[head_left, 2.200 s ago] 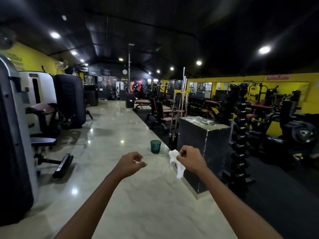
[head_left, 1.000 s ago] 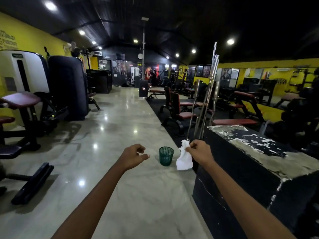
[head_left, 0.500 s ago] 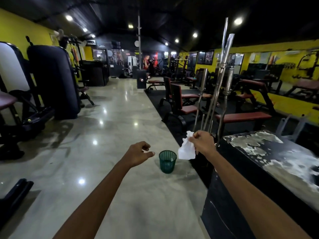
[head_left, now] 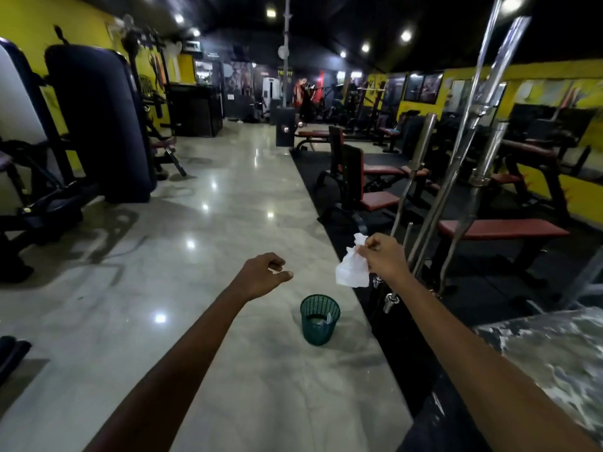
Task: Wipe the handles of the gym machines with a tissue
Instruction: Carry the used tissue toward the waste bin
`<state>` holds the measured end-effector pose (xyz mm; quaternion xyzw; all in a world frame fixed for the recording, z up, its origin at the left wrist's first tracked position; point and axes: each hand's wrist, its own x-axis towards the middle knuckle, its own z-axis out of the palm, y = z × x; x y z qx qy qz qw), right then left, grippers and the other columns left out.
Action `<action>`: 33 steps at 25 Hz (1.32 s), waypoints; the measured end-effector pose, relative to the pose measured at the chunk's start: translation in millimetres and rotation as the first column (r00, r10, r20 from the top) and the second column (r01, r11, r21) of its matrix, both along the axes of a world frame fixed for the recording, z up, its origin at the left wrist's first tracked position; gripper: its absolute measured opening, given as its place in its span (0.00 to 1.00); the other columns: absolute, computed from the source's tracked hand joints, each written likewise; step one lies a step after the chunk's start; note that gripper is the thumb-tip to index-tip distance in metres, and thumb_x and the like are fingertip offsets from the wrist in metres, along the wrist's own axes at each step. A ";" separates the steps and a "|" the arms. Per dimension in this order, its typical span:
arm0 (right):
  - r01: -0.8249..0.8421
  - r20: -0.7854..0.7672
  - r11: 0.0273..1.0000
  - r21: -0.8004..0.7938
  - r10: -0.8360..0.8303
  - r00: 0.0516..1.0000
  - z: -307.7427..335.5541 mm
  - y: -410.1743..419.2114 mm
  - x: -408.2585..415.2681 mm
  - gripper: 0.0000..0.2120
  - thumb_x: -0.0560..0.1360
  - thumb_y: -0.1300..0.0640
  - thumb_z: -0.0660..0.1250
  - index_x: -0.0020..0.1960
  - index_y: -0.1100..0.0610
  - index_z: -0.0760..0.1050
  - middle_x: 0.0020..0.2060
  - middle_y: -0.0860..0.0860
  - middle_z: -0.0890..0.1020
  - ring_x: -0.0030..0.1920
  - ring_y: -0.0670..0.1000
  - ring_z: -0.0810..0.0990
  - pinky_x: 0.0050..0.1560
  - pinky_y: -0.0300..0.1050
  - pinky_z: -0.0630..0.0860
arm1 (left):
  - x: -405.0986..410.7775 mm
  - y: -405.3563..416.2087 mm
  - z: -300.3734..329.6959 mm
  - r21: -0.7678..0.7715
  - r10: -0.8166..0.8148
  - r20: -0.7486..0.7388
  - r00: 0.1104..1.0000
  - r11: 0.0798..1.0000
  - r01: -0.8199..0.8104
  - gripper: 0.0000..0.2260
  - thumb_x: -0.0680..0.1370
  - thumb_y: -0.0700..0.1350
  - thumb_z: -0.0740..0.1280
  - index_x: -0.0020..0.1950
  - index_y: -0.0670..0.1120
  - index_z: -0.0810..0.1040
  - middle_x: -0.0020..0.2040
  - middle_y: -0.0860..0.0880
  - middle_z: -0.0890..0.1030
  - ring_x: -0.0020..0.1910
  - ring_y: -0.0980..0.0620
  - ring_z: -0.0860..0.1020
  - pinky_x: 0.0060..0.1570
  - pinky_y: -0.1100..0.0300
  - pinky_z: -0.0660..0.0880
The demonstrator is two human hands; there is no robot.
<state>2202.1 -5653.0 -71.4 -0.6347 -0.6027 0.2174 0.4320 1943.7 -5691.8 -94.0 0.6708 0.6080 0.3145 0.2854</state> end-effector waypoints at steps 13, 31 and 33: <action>-0.017 -0.033 0.994 -0.110 0.013 0.999 -76.6 314.8 4.1 0.10 0.72 0.62 0.70 0.41 0.66 0.71 0.38 0.64 0.80 0.38 0.62 0.81 0.38 0.55 0.81 | 16.4 340.7 -72.9 -0.078 -0.059 -0.059 0.996 0.995 0.055 0.17 0.73 0.50 0.73 0.58 0.43 0.78 0.52 0.47 0.81 0.47 0.55 0.77 0.46 0.65 0.69; 0.004 0.006 0.775 -0.632 0.000 1.000 -475.0 655.0 43.4 0.08 0.71 0.58 0.72 0.47 0.59 0.77 0.41 0.50 0.77 0.44 0.48 0.74 0.32 0.22 0.66 | 84.1 664.1 -434.5 -0.302 -0.099 -0.038 0.994 0.950 0.083 0.16 0.72 0.49 0.69 0.51 0.38 0.80 0.48 0.43 0.82 0.46 0.54 0.77 0.43 0.70 0.66; 0.011 0.029 0.753 -0.658 0.011 1.000 -521.3 676.4 40.5 0.06 0.71 0.58 0.71 0.43 0.57 0.75 0.41 0.53 0.78 0.45 0.51 0.76 0.33 0.29 0.67 | 84.1 694.5 -478.0 -0.339 -0.108 -0.067 0.992 0.938 0.079 0.17 0.72 0.50 0.68 0.54 0.39 0.79 0.51 0.42 0.81 0.50 0.48 0.78 0.45 0.69 0.65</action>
